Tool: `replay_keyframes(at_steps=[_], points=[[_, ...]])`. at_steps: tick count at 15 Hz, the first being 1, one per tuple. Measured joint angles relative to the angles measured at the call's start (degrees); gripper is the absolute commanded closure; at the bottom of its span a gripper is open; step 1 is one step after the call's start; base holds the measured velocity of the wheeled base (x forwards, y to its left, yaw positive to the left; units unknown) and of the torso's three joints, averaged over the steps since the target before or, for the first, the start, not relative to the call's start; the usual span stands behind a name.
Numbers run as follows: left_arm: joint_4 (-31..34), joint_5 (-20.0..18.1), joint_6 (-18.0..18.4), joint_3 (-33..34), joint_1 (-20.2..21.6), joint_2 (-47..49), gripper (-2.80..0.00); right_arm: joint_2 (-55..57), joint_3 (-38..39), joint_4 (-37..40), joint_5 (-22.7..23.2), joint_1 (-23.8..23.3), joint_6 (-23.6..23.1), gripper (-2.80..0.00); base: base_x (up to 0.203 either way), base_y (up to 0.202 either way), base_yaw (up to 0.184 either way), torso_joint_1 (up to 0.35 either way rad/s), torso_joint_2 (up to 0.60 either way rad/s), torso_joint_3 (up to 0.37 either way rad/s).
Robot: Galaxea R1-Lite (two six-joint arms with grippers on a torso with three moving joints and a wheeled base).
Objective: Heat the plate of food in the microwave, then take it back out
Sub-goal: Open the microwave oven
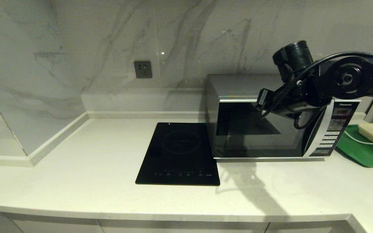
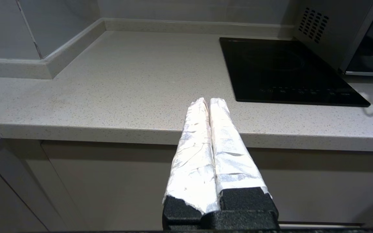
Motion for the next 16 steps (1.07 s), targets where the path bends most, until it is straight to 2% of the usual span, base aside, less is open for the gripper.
replay_keyframes(at_steps=[5, 13, 16], points=[[0.00, 0.01, 0.00, 0.00, 0.00, 0.00, 0.00, 2.53, -3.04, -0.09, -0.09, 6.25, -3.66, 0.00, 0.000, 0.000, 0.000, 0.000, 0.00, 0.000], [-0.02, 0.01, 0.01, 0.00, 0.00, 0.00, 0.00, 8.25, -9.15, -0.80, 0.00, 7.05, -4.40, 0.00, 0.000, 0.000, 0.000, 0.000, 0.00, 0.000], [-0.02, 0.00, 0.03, 0.00, 0.00, 0.00, 0.00, 9.88, -9.96, -4.46, -0.13, 7.05, -5.74, 0.00, 0.000, 0.000, 0.000, 0.000, 0.00, 0.000]])
